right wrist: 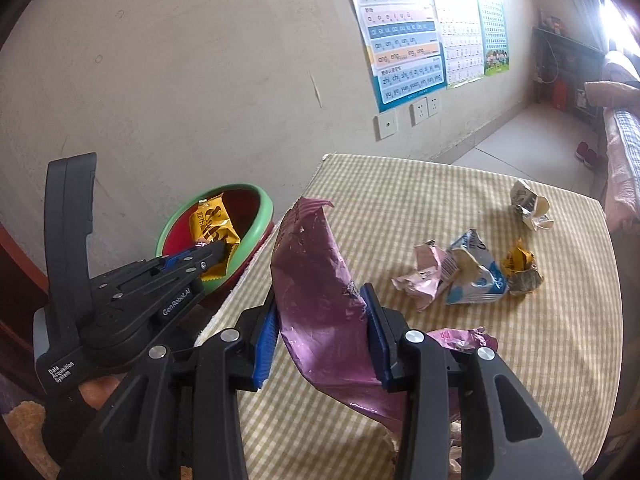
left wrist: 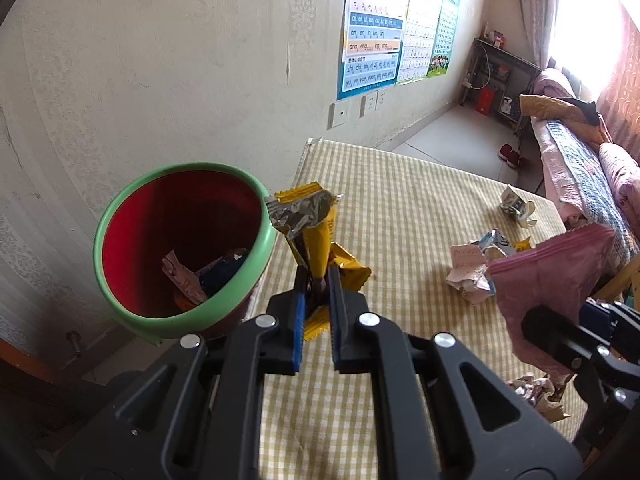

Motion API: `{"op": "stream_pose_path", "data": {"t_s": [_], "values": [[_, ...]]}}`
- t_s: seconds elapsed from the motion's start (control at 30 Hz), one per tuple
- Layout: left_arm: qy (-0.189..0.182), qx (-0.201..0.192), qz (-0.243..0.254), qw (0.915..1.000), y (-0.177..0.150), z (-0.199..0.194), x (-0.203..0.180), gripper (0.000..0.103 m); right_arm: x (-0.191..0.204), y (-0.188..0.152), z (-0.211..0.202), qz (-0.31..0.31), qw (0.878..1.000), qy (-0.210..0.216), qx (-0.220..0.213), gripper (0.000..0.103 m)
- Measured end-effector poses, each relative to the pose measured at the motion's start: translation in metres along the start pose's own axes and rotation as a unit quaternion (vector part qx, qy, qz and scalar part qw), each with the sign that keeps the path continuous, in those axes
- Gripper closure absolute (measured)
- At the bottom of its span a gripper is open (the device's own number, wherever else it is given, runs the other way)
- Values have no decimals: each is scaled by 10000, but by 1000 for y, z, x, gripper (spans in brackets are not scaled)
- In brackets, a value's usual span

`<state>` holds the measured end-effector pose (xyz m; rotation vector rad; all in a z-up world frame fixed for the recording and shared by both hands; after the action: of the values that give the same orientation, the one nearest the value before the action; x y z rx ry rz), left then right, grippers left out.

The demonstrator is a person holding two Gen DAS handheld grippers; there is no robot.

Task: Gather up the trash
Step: 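Carry the yellow wrapper over the red bin with left tool while right carries pink bag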

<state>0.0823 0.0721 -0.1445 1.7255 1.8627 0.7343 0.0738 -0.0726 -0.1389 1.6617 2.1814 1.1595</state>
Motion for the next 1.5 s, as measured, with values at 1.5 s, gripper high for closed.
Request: {"op": "stream_pose_path", "data": {"t_s": [1.5], "values": [[562, -272, -640, 9960, 10, -13, 85, 93, 48, 18, 37, -454, 9982, 172, 365, 64]]}}
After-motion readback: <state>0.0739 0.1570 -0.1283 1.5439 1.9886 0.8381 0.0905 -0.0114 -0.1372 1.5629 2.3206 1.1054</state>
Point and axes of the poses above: each gripper's, at about its wrist camera, not at the fingertips, and z roughly the way its jaws point, x to its left, y to its top, the point moved 8 cm from there along z, roughly the way its jaws point, and after that the axes turned 3 degrees about z, right-handed, at the moved point
